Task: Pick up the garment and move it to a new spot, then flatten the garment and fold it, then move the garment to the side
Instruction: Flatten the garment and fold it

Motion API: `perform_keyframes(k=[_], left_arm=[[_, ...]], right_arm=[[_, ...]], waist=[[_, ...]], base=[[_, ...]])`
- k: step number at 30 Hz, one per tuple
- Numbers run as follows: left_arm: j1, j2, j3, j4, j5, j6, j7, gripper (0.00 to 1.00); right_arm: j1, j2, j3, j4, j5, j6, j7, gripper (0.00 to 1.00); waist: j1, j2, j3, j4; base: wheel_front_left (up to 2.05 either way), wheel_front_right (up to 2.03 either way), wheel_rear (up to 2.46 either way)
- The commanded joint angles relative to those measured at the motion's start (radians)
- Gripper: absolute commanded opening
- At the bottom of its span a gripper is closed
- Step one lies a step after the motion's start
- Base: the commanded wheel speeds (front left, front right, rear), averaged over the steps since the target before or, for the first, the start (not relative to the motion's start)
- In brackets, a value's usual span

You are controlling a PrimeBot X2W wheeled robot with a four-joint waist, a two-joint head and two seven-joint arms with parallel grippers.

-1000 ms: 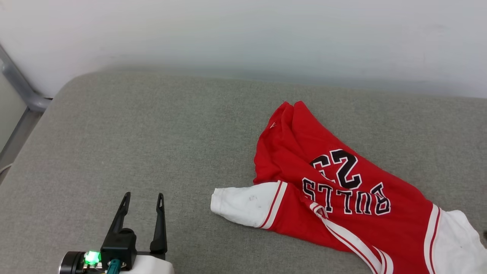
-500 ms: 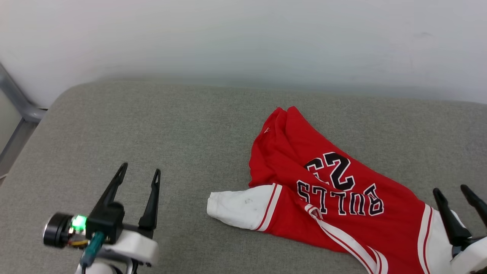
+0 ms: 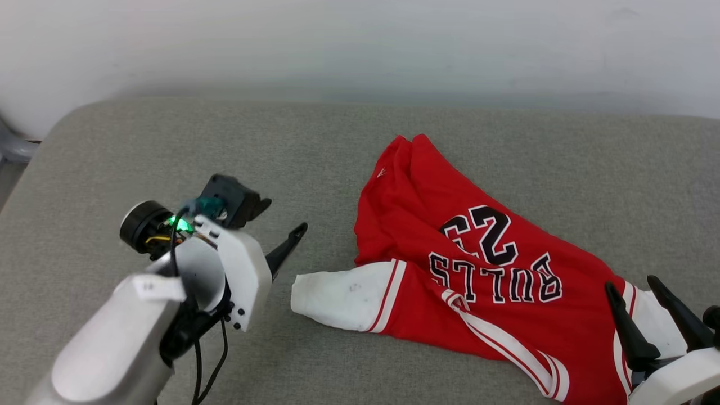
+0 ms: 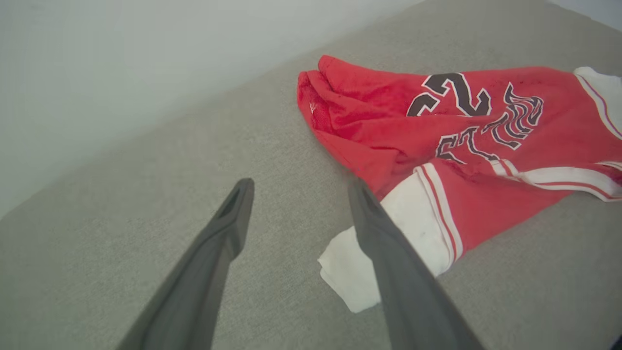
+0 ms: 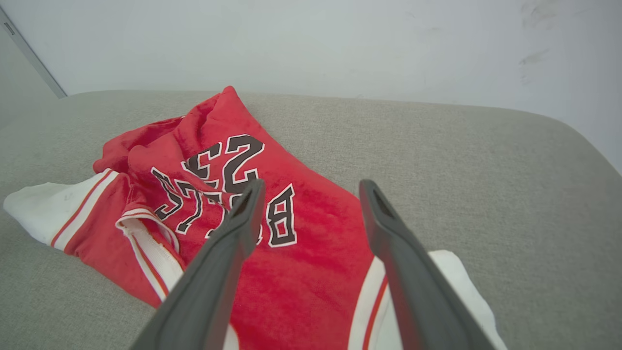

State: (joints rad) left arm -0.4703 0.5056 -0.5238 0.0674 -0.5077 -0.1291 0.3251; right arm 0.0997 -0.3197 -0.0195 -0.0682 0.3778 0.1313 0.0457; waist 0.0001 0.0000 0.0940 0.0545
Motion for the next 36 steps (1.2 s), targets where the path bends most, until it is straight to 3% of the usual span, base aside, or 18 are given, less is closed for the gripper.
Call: perform_keyframes(k=[1, 7, 12, 23, 31, 32, 33, 36], left_arm=[[-0.034, 0.023, -0.037, 0.001, -0.049, 0.001, 0.056, 1.00], [-0.181, 0.113, -0.231, 0.024, -0.222, 0.000, 0.312, 1.00], [-0.277, 0.148, -0.377, 0.073, -0.273, 0.001, 0.416, 1.00], [-0.405, 0.158, -0.634, 0.256, -0.336, 0.000, 0.409, 1.00], [-0.385, 0.144, -0.757, 0.312, -0.394, 0.001, 0.420, 1.00], [-0.386, 0.146, -0.762, 0.306, -0.389, 0.001, 0.417, 0.35], [-0.389, 0.147, -0.765, 0.304, -0.384, 0.001, 0.408, 0.00], [-0.414, 0.154, -0.768, 0.306, -0.362, 0.002, 0.373, 0.00]], right_arm=[[-0.006, 0.007, -0.003, -0.009, -0.007, -0.001, 0.004, 1.00], [-0.039, 0.007, 0.004, -0.013, -0.016, -0.001, 0.021, 1.00], [-0.069, 0.001, 0.016, -0.004, -0.017, -0.001, 0.022, 1.00], [-0.130, -0.008, 0.045, 0.031, -0.016, -0.001, 0.003, 1.00], [-0.143, -0.014, 0.048, 0.044, -0.016, -0.001, -0.007, 1.00], [-0.144, -0.014, 0.048, 0.044, -0.018, -0.001, -0.007, 1.00], [-0.145, -0.014, 0.047, 0.045, -0.019, -0.001, -0.008, 1.00], [-0.146, -0.010, 0.051, 0.044, -0.022, -0.001, -0.009, 1.00]], waist=[[-0.0001, 0.0000, 0.016, -0.013], [-0.0001, 0.0000, 0.062, -0.049], [-0.0001, 0.0000, 0.101, -0.083], [-0.0001, 0.0000, 0.168, -0.140], [-0.0001, 0.0000, 0.181, -0.155], [-0.0001, 0.0000, 0.181, -0.156], [-0.0001, 0.0000, 0.181, -0.156], [-0.0001, 0.0000, 0.179, -0.156]], base=[[0.00, 0.00, 0.00], [0.00, 0.00, 0.00], [0.00, 0.00, 0.00], [0.00, 0.00, 0.00], [0.00, 0.00, 0.00], [0.00, 0.00, 0.00], [0.00, 0.00, 0.00], [0.00, 0.00, 0.00]])
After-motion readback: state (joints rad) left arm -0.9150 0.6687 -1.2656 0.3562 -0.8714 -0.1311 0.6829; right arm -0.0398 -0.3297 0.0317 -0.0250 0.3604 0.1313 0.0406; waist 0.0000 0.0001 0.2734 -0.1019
